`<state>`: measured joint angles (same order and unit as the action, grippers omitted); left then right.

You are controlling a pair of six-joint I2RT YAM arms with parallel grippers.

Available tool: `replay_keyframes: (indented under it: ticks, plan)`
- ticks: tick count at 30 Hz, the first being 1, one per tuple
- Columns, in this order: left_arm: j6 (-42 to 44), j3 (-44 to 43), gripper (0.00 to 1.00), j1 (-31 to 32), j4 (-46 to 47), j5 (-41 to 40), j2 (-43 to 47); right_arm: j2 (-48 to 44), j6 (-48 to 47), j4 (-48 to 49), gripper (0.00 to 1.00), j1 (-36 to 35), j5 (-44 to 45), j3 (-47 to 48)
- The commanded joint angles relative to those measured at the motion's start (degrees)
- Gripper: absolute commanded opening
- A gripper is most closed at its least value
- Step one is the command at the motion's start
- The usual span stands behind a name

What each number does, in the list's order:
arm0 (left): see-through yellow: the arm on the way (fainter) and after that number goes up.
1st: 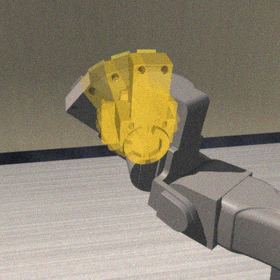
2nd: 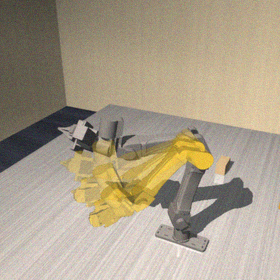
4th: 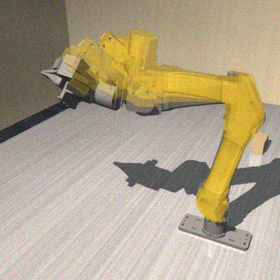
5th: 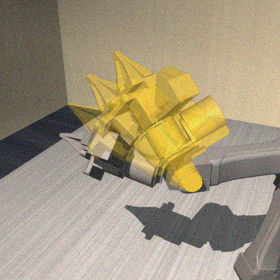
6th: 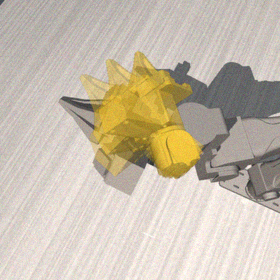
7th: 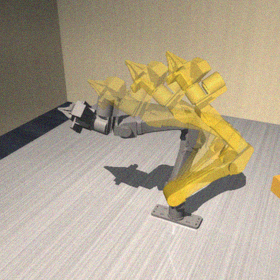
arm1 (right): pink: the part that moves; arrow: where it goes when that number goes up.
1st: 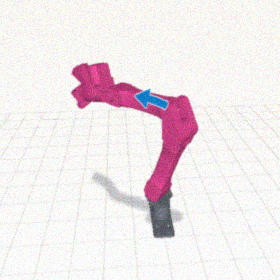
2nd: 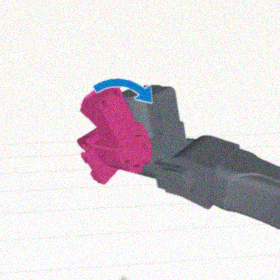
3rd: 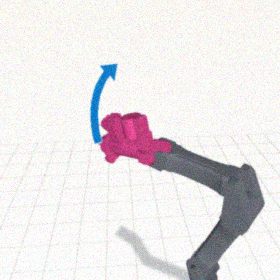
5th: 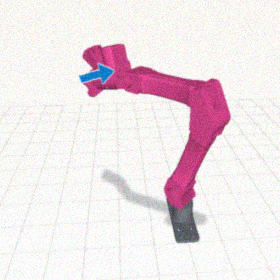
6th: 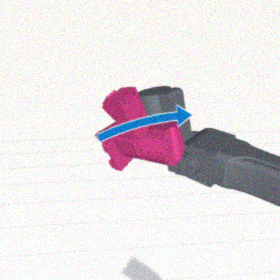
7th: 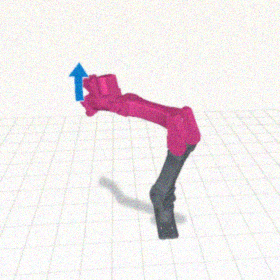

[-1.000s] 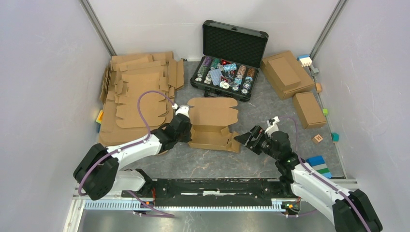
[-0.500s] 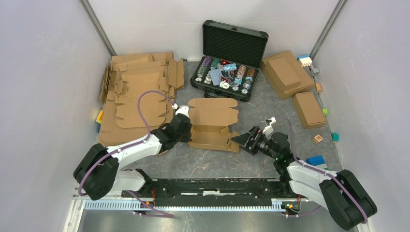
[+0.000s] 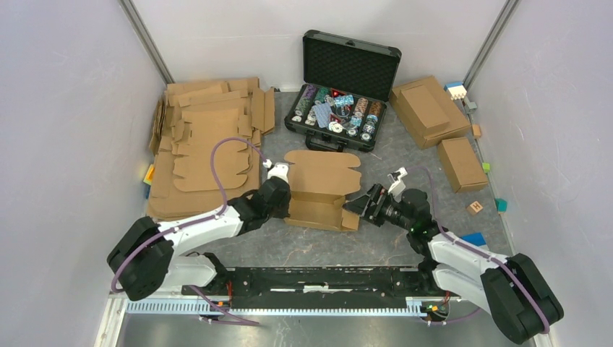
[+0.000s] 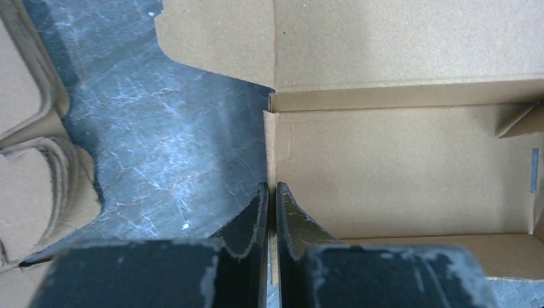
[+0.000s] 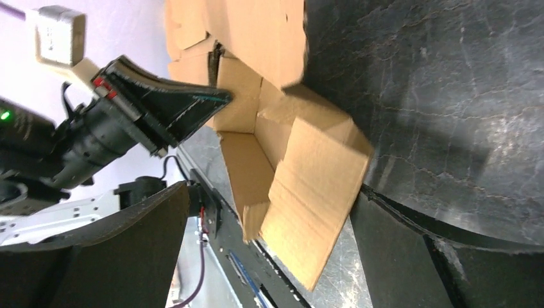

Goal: Fold the paper box

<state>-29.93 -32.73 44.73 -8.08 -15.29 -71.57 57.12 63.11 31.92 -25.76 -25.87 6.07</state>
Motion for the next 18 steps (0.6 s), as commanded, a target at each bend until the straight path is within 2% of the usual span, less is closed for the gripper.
replay_keyframes:
  ticks: [1, 11, 18]
  plan:
    - [2.28, -1.77, 0.02, 5.07, -1.77, -7.54, 0.37, 1.24, -9.30, -11.76, 0.98, 0.12, 2.06, 6.29]
    - [2.24, -4.11, 0.02, 11.56, -4.05, -17.26, -0.80, 6.30, -17.79, -23.17, 0.95, -0.97, 6.93, 11.44]
    - [-1.01, -5.09, 0.02, 12.22, -7.23, -21.61, -1.30, 2.48, -18.50, -31.47, 0.98, -3.55, 12.18, 12.68]
